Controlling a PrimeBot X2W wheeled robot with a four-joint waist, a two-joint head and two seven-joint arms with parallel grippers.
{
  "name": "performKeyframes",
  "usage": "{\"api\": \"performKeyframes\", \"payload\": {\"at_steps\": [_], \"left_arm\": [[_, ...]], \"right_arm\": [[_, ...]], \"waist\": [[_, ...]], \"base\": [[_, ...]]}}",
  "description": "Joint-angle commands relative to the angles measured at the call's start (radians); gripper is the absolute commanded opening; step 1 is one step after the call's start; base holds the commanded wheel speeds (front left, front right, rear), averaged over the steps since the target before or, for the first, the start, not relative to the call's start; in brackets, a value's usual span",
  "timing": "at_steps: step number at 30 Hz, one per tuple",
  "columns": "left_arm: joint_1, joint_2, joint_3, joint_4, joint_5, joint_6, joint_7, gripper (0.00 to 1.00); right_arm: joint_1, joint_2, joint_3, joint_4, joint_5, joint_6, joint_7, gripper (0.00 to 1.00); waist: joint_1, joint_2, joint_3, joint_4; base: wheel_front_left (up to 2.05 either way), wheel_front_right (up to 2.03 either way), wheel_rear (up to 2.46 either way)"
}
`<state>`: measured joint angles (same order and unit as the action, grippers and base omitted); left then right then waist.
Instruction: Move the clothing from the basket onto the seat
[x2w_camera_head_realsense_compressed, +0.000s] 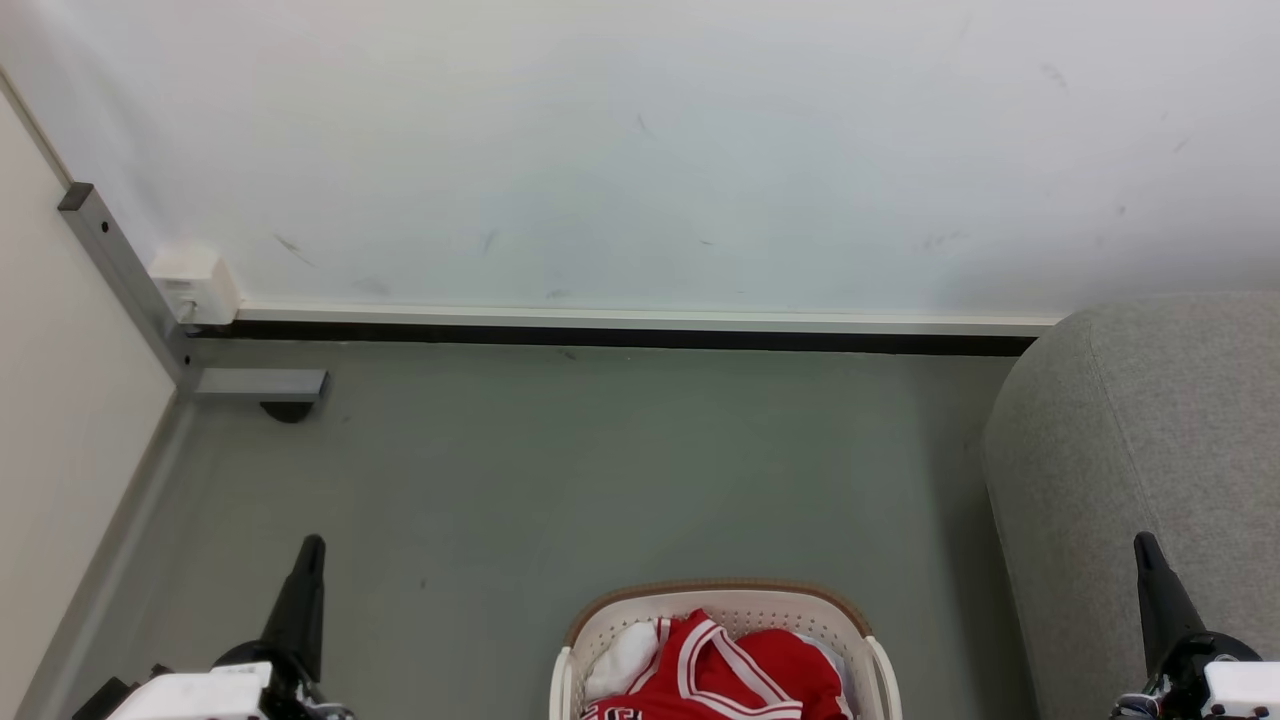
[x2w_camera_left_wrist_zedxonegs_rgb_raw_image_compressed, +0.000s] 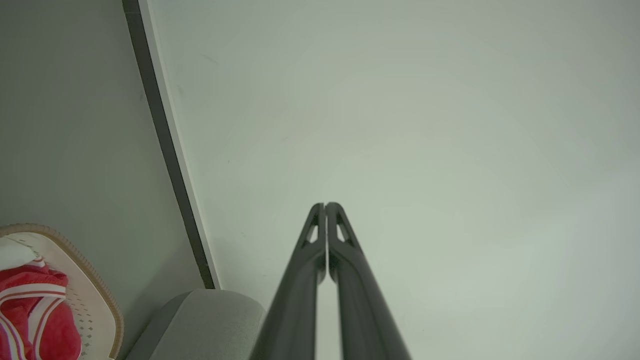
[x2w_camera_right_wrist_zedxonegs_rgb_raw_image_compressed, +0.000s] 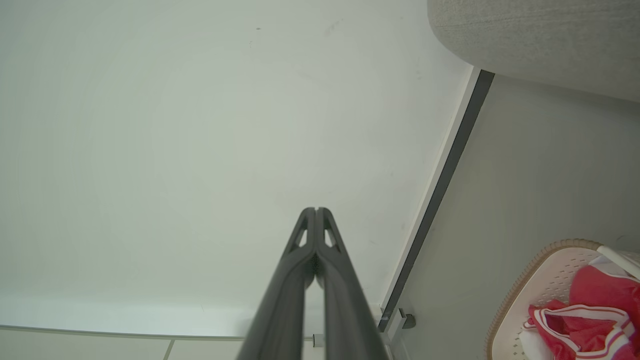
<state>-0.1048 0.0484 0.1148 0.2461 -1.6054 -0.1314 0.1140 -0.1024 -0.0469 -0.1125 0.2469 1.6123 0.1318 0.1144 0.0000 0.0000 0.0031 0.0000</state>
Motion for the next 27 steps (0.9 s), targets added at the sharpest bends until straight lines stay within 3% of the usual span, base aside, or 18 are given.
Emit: {"api": "performKeyframes", "payload": {"at_steps": [1, 27], "left_arm": [[-0.009, 0.002, 0.001, -0.003, -0.014, -0.001, 0.003, 0.00], [-0.009, 0.002, 0.001, -0.003, -0.014, -0.001, 0.003, 0.00]], "right_arm": [[-0.013, -0.007, -0.003, -0.006, 0.001, -0.002, 0.002, 0.00], [-0.013, -0.007, -0.003, -0.006, 0.001, -0.002, 0.002, 0.00]], "waist": [[0.0000, 0.0000, 0.000, 0.000], [0.0000, 0.0000, 0.000, 0.000]], "base": [[0.00, 0.00, 0.00], [0.00, 0.00, 0.00]]}}
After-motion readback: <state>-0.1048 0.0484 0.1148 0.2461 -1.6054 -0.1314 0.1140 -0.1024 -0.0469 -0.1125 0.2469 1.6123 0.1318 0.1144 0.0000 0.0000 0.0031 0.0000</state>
